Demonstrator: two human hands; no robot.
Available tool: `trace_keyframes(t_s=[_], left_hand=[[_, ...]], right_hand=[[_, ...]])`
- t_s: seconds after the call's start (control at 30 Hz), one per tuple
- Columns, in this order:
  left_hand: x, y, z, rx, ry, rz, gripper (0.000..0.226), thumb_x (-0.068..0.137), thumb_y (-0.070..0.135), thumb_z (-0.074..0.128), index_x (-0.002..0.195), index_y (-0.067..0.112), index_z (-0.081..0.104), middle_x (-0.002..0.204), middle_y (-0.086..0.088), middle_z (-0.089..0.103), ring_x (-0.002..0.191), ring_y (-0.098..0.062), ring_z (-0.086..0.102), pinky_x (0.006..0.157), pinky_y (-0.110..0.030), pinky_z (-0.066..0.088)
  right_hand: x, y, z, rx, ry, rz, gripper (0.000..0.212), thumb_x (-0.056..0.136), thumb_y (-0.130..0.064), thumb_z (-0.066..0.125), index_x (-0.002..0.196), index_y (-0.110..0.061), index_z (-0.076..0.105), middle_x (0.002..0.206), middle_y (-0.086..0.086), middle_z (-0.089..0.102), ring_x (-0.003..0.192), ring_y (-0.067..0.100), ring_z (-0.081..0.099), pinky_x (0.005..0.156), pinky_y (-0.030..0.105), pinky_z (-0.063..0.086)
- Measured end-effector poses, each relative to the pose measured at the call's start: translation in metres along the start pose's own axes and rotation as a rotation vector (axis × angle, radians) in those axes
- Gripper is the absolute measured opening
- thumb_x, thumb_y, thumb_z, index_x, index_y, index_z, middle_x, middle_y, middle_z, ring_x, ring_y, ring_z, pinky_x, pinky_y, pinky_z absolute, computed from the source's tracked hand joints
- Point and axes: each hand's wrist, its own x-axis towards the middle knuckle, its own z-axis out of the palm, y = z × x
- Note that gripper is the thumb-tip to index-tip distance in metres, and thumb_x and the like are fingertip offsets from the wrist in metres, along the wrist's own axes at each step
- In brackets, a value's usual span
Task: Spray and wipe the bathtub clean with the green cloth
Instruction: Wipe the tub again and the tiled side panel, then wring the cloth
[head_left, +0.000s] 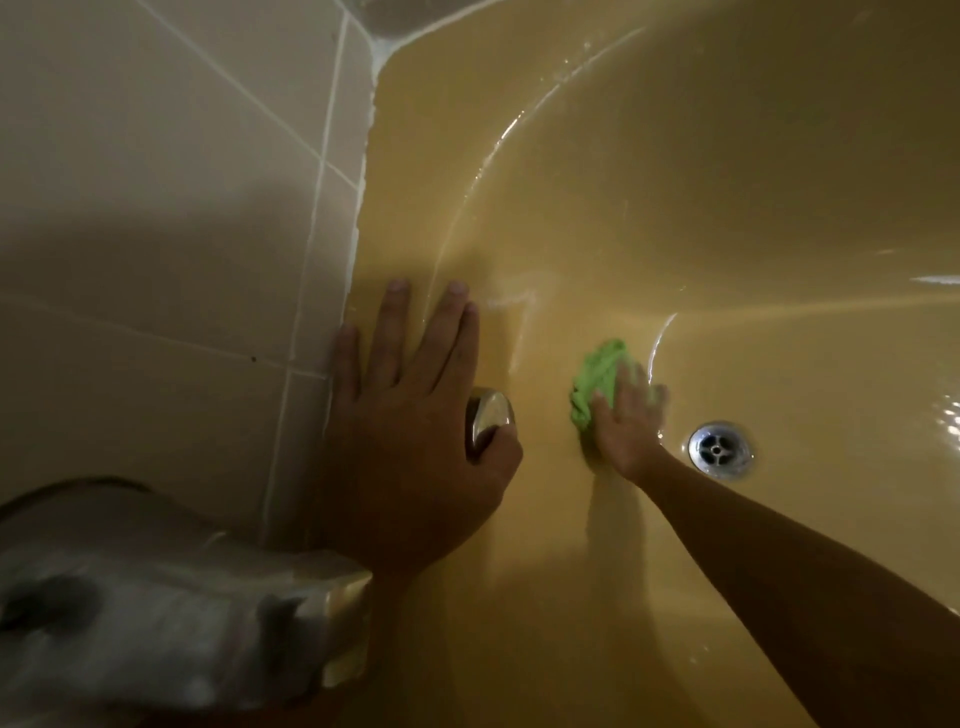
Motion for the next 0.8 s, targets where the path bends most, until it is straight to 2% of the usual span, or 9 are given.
trace_keyframes(t_s=[0.1, 0.2, 0.3, 0.37, 0.47, 0.53, 0.6, 0.7, 0.8], left_hand=[[0.004, -0.002, 0.0, 0.002, -0.028, 0.002, 0.095, 0.085, 0.063, 0.053, 0.164, 0.016, 0.028, 0.173, 0.001, 0.017, 0.161, -0.031, 0.003, 0.124, -0.064, 0.015], [0.006, -0.001, -0.001, 0.005, -0.022, 0.008, 0.095, 0.084, 0.061, 0.056, 0.163, 0.014, 0.031, 0.173, 0.0, 0.02, 0.161, -0.033, 0.005, 0.124, -0.064, 0.016], [0.009, -0.001, -0.003, 0.006, -0.019, 0.021, 0.096, 0.083, 0.06, 0.061, 0.162, 0.014, 0.033, 0.172, 0.0, 0.022, 0.161, -0.034, 0.006, 0.123, -0.064, 0.016], [0.011, -0.001, -0.004, 0.01, -0.024, 0.028, 0.098, 0.08, 0.061, 0.061, 0.162, 0.014, 0.033, 0.172, 0.0, 0.023, 0.16, -0.034, 0.006, 0.122, -0.065, 0.018], [0.015, -0.002, -0.007, 0.005, -0.035, 0.028, 0.103, 0.075, 0.06, 0.064, 0.163, 0.016, 0.032, 0.172, 0.002, 0.021, 0.161, -0.033, 0.004, 0.122, -0.065, 0.017], [0.018, -0.001, -0.007, 0.004, -0.04, 0.029, 0.105, 0.073, 0.06, 0.064, 0.163, 0.017, 0.031, 0.172, 0.002, 0.021, 0.161, -0.034, 0.004, 0.123, -0.065, 0.017], [0.019, -0.001, -0.007, 0.004, -0.043, 0.027, 0.105, 0.073, 0.06, 0.063, 0.163, 0.016, 0.031, 0.172, 0.001, 0.021, 0.161, -0.034, 0.005, 0.122, -0.065, 0.017], [0.021, -0.001, -0.007, 0.002, -0.033, 0.029, 0.105, 0.073, 0.06, 0.063, 0.163, 0.015, 0.032, 0.172, 0.0, 0.024, 0.16, -0.035, 0.007, 0.121, -0.066, 0.019], [0.021, -0.002, -0.005, 0.007, -0.026, 0.029, 0.104, 0.074, 0.06, 0.063, 0.163, 0.014, 0.032, 0.171, 0.0, 0.024, 0.16, -0.036, 0.008, 0.121, -0.066, 0.02]], right_hand=[[0.011, 0.005, -0.004, -0.05, 0.104, 0.34, 0.072, 0.107, -0.056, 0.01, 0.163, -0.02, -0.016, 0.171, 0.011, -0.021, 0.156, 0.036, -0.023, 0.124, 0.059, -0.013], [0.018, -0.05, -0.016, 0.401, 0.064, 0.446, 0.072, 0.107, -0.06, 0.02, 0.163, -0.031, -0.014, 0.171, 0.0, -0.022, 0.155, 0.043, -0.02, 0.125, 0.06, -0.008], [0.03, -0.106, -0.041, 0.777, 0.134, 0.259, 0.076, 0.107, -0.054, 0.034, 0.164, -0.032, -0.011, 0.174, 0.001, -0.005, 0.159, 0.038, -0.001, 0.127, 0.058, 0.007], [0.019, -0.147, -0.066, 0.871, 0.236, 0.082, 0.079, 0.107, -0.049, 0.037, 0.164, -0.029, -0.013, 0.174, 0.002, -0.002, 0.16, 0.033, 0.0, 0.129, 0.055, 0.005], [-0.013, -0.202, -0.096, 0.731, 0.394, -0.278, 0.078, 0.11, -0.042, 0.035, 0.162, -0.021, -0.019, 0.172, 0.005, -0.02, 0.157, 0.024, -0.021, 0.124, 0.042, -0.019], [-0.022, -0.216, -0.101, 0.619, 0.533, -0.457, 0.081, 0.109, -0.041, 0.038, 0.162, -0.013, -0.016, 0.17, 0.012, -0.024, 0.155, 0.028, -0.027, 0.124, 0.051, -0.02], [-0.012, -0.204, -0.093, 0.513, 0.618, -0.504, 0.082, 0.108, -0.043, 0.039, 0.163, -0.008, -0.01, 0.17, 0.017, -0.021, 0.156, 0.035, -0.024, 0.124, 0.062, -0.012], [0.012, -0.172, -0.08, 0.548, 0.581, -0.345, 0.082, 0.106, -0.052, 0.032, 0.163, -0.013, -0.014, 0.17, 0.012, -0.022, 0.156, 0.034, -0.022, 0.125, 0.062, -0.007], [0.038, -0.145, -0.078, 0.806, 0.43, 0.047, 0.082, 0.106, -0.057, 0.031, 0.163, -0.022, -0.016, 0.173, 0.008, -0.013, 0.16, 0.031, -0.007, 0.129, 0.054, 0.003]])
